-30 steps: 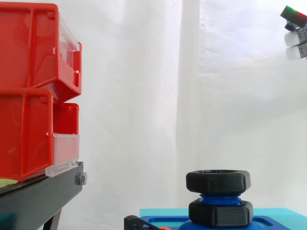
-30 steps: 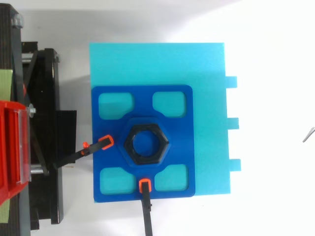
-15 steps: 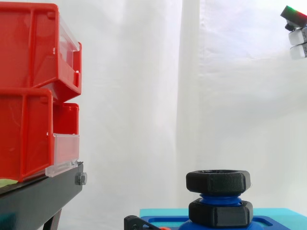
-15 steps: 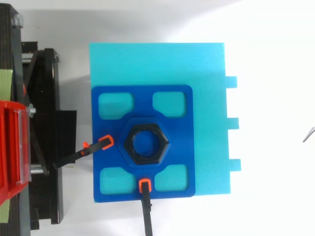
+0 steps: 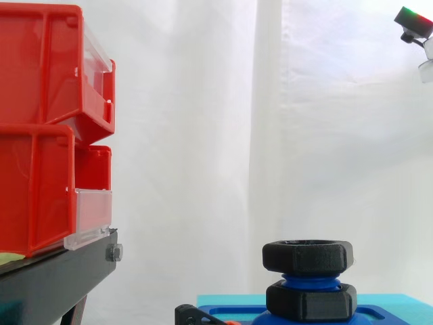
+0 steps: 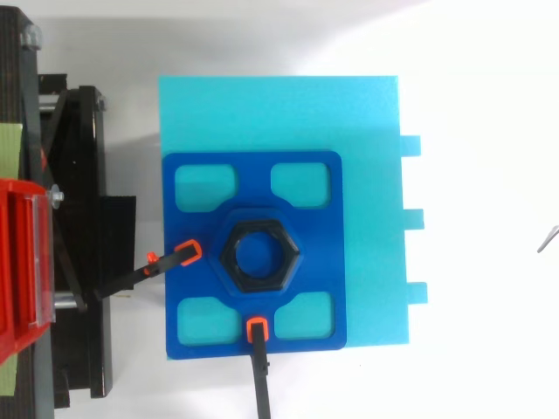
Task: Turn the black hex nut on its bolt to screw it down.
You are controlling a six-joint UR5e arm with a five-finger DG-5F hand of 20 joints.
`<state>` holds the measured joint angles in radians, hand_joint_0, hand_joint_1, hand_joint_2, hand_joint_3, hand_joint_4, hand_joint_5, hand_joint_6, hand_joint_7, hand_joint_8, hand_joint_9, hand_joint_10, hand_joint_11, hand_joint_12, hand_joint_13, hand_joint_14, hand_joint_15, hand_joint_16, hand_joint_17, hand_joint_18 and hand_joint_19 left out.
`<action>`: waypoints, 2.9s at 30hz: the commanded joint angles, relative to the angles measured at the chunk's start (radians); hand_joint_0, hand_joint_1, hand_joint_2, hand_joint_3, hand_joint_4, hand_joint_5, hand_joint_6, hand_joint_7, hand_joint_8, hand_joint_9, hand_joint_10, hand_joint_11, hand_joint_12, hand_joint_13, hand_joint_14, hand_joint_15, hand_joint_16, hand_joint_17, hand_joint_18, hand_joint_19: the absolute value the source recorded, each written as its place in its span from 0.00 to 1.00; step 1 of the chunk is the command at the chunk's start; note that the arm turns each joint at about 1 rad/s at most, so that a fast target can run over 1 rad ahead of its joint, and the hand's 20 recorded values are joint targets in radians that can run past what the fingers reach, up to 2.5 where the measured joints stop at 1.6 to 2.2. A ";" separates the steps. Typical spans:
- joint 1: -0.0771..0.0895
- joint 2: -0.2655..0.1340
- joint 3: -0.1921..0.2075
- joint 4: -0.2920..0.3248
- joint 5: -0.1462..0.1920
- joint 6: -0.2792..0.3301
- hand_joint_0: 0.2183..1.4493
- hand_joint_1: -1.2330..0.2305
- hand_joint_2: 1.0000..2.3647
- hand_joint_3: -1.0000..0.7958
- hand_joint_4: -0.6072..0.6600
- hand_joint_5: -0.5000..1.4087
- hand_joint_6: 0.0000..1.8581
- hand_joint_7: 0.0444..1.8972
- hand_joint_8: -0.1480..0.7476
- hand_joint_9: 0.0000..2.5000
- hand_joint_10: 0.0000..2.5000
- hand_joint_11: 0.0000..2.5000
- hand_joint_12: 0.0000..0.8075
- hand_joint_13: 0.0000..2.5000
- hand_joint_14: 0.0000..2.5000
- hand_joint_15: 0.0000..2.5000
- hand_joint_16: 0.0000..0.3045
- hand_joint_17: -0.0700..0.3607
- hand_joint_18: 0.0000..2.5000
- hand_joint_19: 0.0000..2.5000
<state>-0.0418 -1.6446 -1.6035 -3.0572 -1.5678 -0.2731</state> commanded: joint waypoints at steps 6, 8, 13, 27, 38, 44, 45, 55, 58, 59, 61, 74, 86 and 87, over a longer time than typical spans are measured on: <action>0.000 0.000 0.000 0.000 0.000 0.000 0.25 0.48 0.00 0.28 0.64 0.16 0.27 0.36 0.46 0.25 0.00 0.00 0.42 0.20 0.00 0.01 0.16 0.42 0.21 0.09; 0.000 0.000 0.000 0.000 0.000 0.000 0.25 0.48 0.00 0.28 0.65 0.17 0.27 0.37 0.47 0.25 0.00 0.00 0.43 0.20 0.00 0.01 0.16 0.42 0.21 0.09; 0.000 0.000 -0.001 0.000 0.000 0.000 0.25 0.48 0.00 0.28 0.65 0.17 0.27 0.36 0.47 0.25 0.00 0.00 0.42 0.20 0.00 0.01 0.17 0.43 0.21 0.09; -0.010 0.000 -0.001 -0.106 0.000 -0.002 0.25 0.48 0.00 0.28 0.66 0.17 0.27 0.37 0.47 0.25 0.00 0.00 0.43 0.20 0.00 0.01 0.17 0.43 0.21 0.09; -0.001 0.000 0.000 -0.121 0.020 -0.066 0.26 0.48 0.00 0.28 0.67 0.17 0.27 0.37 0.47 0.24 0.00 0.00 0.43 0.19 0.00 0.01 0.17 0.43 0.20 0.08; 0.022 -0.001 0.000 0.044 0.051 -0.179 0.26 0.48 0.00 0.28 0.67 0.18 0.27 0.37 0.46 0.24 0.00 0.00 0.43 0.19 0.00 0.01 0.17 0.43 0.20 0.09; 0.028 -0.001 0.000 0.075 0.051 -0.204 0.26 0.48 0.00 0.28 0.67 0.18 0.27 0.37 0.46 0.24 0.00 0.00 0.42 0.19 0.00 0.01 0.17 0.43 0.20 0.08; 0.071 -0.159 0.037 0.164 0.037 -0.463 0.27 0.47 0.00 0.28 0.68 0.18 0.27 0.37 0.47 0.25 0.00 0.00 0.42 0.20 0.00 0.01 0.16 0.42 0.20 0.08; 0.074 -0.182 0.068 0.166 0.023 -0.502 0.27 0.47 0.00 0.28 0.68 0.18 0.27 0.37 0.46 0.26 0.00 0.00 0.42 0.20 0.00 0.01 0.16 0.42 0.20 0.09; 0.076 -0.190 0.074 0.166 0.017 -0.511 0.27 0.47 0.00 0.28 0.68 0.18 0.27 0.37 0.46 0.26 0.00 0.00 0.42 0.20 0.00 0.01 0.16 0.42 0.20 0.08; 0.082 -0.202 0.088 0.170 0.005 -0.548 0.27 0.47 0.00 0.28 0.68 0.18 0.27 0.37 0.46 0.26 0.00 0.00 0.42 0.20 0.00 0.01 0.16 0.42 0.20 0.08; 0.122 -0.227 0.089 0.258 0.002 -0.801 0.27 0.47 0.00 0.28 0.68 0.18 0.27 0.37 0.46 0.26 0.00 0.00 0.42 0.21 0.00 0.01 0.16 0.42 0.20 0.08; 0.143 -0.345 0.200 0.253 -0.020 -0.853 0.23 0.50 0.00 0.28 0.70 0.19 0.27 0.49 0.47 0.24 0.00 0.00 0.44 0.19 0.00 0.02 0.18 0.44 0.18 0.08; 0.148 -0.345 0.200 0.255 -0.018 -0.868 0.23 0.50 0.00 0.28 0.71 0.19 0.27 0.50 0.47 0.24 0.00 0.00 0.44 0.19 0.00 0.02 0.18 0.44 0.18 0.08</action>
<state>0.0979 -1.9795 -1.4158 -2.7972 -1.5822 -1.1135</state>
